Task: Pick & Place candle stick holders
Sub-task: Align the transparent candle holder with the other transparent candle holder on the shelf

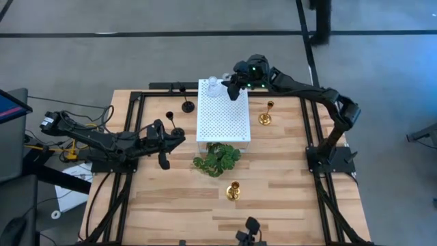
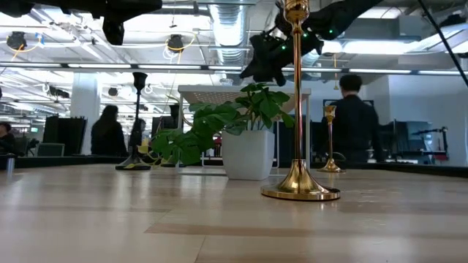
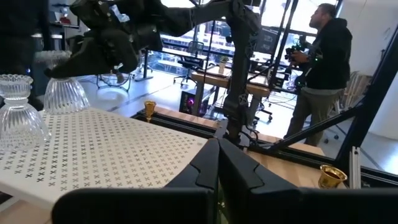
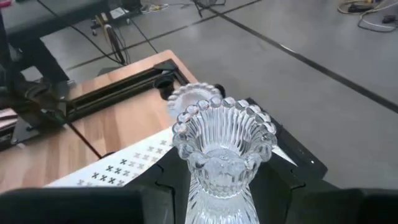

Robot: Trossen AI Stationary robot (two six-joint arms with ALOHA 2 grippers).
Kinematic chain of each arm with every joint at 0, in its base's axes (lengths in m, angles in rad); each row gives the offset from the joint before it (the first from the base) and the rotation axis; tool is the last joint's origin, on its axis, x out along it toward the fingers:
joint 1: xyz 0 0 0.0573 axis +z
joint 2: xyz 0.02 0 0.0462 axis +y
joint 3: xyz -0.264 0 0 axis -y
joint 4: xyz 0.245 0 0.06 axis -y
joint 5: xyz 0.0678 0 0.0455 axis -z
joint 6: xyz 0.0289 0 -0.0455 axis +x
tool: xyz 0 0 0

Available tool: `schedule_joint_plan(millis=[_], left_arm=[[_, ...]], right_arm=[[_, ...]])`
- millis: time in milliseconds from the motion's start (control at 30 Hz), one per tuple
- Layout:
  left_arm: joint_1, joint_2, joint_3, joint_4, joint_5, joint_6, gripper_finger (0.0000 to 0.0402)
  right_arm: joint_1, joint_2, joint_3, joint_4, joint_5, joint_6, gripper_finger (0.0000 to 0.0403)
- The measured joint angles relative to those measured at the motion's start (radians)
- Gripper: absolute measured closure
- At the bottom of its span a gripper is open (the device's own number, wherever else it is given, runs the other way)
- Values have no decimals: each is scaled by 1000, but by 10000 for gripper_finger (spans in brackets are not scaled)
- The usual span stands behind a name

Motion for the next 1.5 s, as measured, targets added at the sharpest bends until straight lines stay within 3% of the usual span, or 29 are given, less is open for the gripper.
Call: schedule_joint_plan(millis=[433, 1500], left_arm=[[0, 0, 0, 5, 0, 0, 394], [0, 0, 0, 7, 0, -1, 394]], right_arm=[[-63, 5, 0, -58, 12, -10, 286], [-48, 5, 0, -87, 11, 8, 286]])
